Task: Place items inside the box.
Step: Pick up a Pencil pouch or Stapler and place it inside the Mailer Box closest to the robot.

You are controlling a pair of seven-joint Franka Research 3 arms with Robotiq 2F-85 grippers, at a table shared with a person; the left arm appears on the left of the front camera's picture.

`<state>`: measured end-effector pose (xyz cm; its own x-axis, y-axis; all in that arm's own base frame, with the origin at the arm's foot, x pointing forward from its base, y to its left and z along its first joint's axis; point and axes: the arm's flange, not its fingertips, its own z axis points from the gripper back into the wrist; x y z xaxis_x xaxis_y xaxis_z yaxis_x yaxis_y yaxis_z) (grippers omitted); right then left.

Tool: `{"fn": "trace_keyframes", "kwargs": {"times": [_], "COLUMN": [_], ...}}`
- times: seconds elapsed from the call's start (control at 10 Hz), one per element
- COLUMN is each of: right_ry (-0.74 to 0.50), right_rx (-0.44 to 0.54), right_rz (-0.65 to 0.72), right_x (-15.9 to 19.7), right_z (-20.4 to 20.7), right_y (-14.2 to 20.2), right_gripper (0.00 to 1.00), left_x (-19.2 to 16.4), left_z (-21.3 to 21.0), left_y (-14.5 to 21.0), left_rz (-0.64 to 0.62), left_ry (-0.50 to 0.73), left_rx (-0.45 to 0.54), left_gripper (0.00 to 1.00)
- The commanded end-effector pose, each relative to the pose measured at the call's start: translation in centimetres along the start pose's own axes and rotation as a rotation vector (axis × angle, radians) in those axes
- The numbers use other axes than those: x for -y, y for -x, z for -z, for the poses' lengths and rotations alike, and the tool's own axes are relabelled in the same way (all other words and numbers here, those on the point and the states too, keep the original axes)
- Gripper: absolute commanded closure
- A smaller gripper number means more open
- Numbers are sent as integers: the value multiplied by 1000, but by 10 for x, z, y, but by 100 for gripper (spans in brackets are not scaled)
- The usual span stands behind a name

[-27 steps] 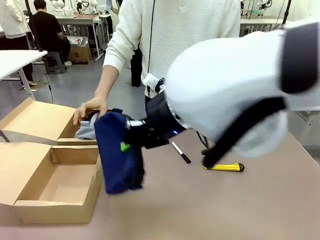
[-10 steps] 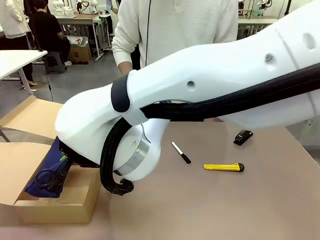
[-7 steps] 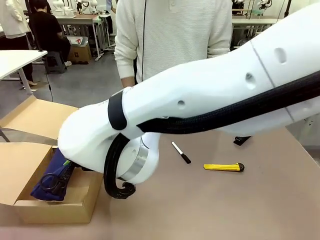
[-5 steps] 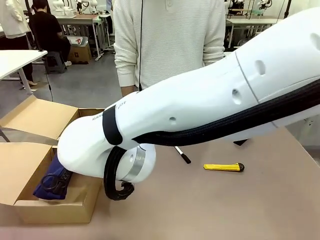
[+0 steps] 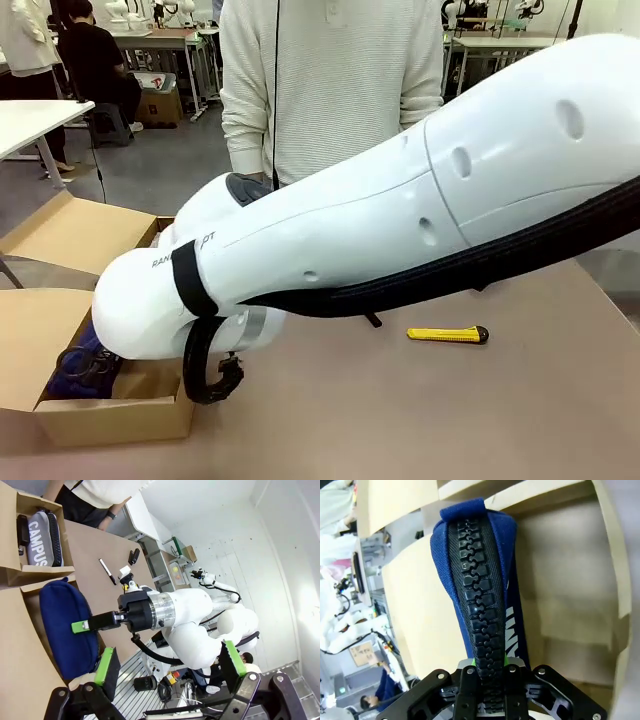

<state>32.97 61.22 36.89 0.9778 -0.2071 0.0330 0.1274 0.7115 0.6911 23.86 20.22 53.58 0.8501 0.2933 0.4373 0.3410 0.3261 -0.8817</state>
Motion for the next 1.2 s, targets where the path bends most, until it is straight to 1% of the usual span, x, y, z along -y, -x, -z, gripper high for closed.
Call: {"fn": "trace_keyframes", "kwargs": {"times": [0.0,0.2,0.5,0.8,1.1], "right_ry": [62,130,204,148,151], "right_rx": [8,34,-53,-68,-48], "right_rz": [12,17,23,9,35], "right_x": [-29,-25,-17,-17,-14], "right_z": [15,23,34,35,36], "right_y": [0,-3,-3,-5,-8], "right_gripper": [92,92,92,92,92], "left_x": [1,1,1,1,1], "left_z": [-1,-1,-1,-1,-1], "left_y": [1,1,1,1,1], "left_rz": [26,26,26,26,26], "left_ry": [9,9,9,9,9], "left_rx": [-2,-2,-2,-2,-2], "left_gripper": [0,0,0,0,0]}}
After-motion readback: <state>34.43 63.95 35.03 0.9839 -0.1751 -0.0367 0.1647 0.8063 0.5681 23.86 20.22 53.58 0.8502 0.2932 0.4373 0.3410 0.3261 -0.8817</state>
